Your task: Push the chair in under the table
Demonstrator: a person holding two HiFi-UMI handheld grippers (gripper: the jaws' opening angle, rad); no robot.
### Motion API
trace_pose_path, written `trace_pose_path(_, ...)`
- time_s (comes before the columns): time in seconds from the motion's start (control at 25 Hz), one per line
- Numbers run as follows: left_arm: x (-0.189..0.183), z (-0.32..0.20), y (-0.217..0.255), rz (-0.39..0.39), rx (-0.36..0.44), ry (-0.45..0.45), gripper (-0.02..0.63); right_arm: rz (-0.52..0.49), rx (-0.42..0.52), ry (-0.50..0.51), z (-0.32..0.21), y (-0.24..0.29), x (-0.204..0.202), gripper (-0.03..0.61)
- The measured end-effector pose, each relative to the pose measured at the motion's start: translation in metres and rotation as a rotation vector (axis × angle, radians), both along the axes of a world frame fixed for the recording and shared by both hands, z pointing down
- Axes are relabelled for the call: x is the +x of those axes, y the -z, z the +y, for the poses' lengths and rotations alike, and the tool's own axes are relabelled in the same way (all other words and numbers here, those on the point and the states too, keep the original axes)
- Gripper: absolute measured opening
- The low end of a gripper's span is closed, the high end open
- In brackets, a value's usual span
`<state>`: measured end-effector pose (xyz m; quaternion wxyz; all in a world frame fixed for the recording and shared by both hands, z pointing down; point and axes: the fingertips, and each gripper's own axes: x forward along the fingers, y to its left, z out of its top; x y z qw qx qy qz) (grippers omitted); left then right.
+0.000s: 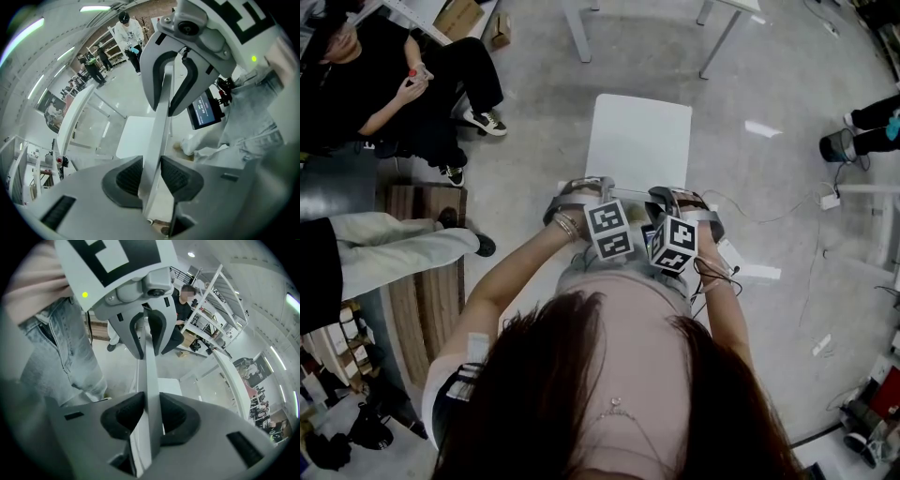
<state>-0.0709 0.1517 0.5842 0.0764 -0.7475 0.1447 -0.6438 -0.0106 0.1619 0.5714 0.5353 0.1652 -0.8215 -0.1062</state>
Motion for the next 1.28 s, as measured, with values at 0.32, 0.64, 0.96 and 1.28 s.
trace_pose_path(0.32,0.015,-0.027,-0.002,0.011,0.014,0.006,0.121,0.023,0.013,-0.001,-0.03,-0.003,0.016,0.117)
trace_pose_path(0.64,0.038,-0.054,-0.002,0.015,0.014,0.014,0.12,0.031,0.01,0.008,-0.058,-0.003,0.039,0.117)
trace_pose_path(0.96,0.046,-0.071,-0.002,0.002,0.009,0.047,0.121,0.017,0.011,0.04,-0.075,-0.003,0.046,0.117)
trace_pose_path(1.28,0.048,-0.083,-0.003,-0.009,0.021,0.087,0.126,0.006,0.006,0.067,-0.085,-0.003,0.049,0.115)
